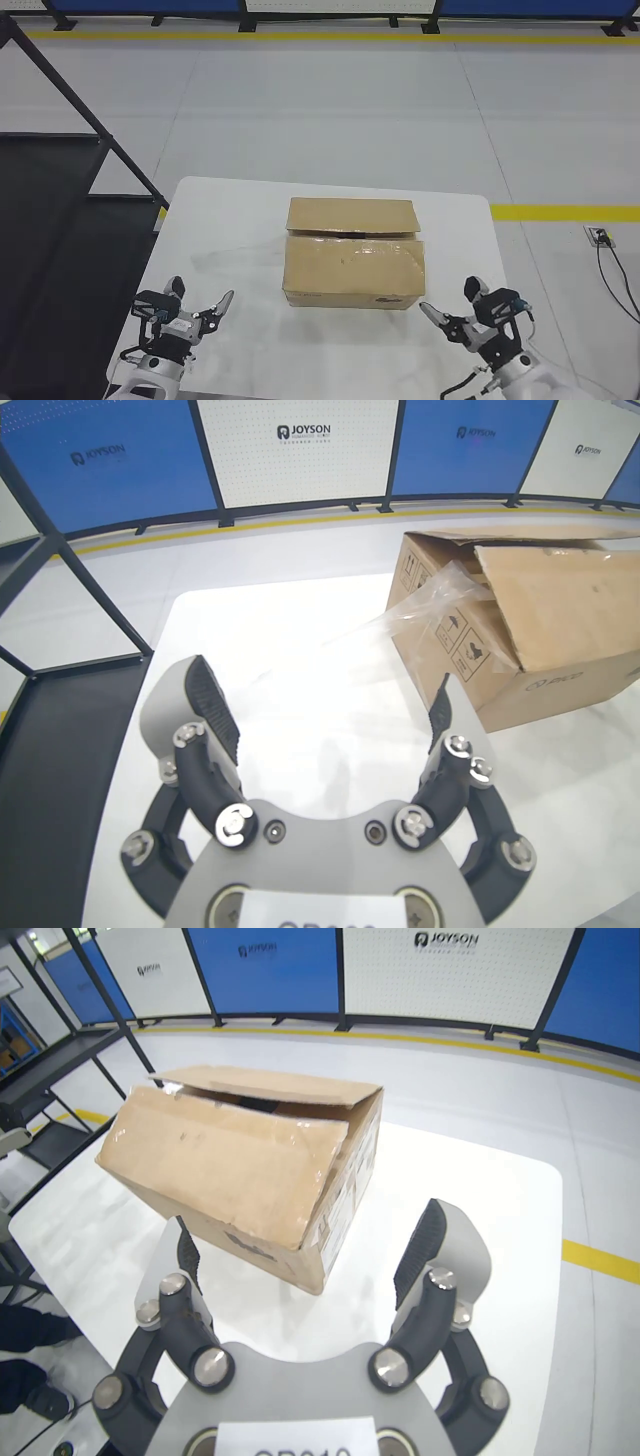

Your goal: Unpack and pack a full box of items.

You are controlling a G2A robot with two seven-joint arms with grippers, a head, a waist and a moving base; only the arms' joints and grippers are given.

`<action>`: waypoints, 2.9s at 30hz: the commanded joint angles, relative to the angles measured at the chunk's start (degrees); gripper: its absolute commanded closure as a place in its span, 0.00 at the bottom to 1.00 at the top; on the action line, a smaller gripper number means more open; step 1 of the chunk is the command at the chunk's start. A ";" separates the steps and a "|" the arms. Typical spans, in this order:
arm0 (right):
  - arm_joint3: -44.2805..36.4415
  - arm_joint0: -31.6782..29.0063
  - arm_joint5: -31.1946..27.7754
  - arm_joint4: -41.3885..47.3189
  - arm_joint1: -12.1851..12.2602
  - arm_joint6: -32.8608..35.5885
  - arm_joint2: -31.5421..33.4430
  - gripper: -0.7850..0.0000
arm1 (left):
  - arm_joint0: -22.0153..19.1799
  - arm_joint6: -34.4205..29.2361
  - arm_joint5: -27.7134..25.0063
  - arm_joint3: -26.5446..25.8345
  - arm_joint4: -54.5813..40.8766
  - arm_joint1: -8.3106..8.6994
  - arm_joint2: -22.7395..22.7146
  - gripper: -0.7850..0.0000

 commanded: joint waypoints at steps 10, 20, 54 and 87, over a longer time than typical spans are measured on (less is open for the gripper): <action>3.62 1.72 -7.52 15.46 0.32 2.21 3.36 0.00 | -2.69 -1.56 0.24 -0.75 -7.48 -0.42 0.45 0.00; 20.77 22.79 -12.04 38.20 1.50 22.69 1.89 0.00 | -8.23 -7.85 -5.06 0.83 -21.11 -0.53 -1.26 0.00; 29.83 32.62 -27.51 72.87 4.02 48.80 -3.92 0.00 | -6.53 -6.96 -6.62 1.55 -24.00 -1.25 2.57 0.00; 26.36 31.56 -13.07 80.43 12.70 48.44 -12.81 0.00 | -12.68 -20.19 -17.51 7.98 -13.33 -0.61 10.56 0.00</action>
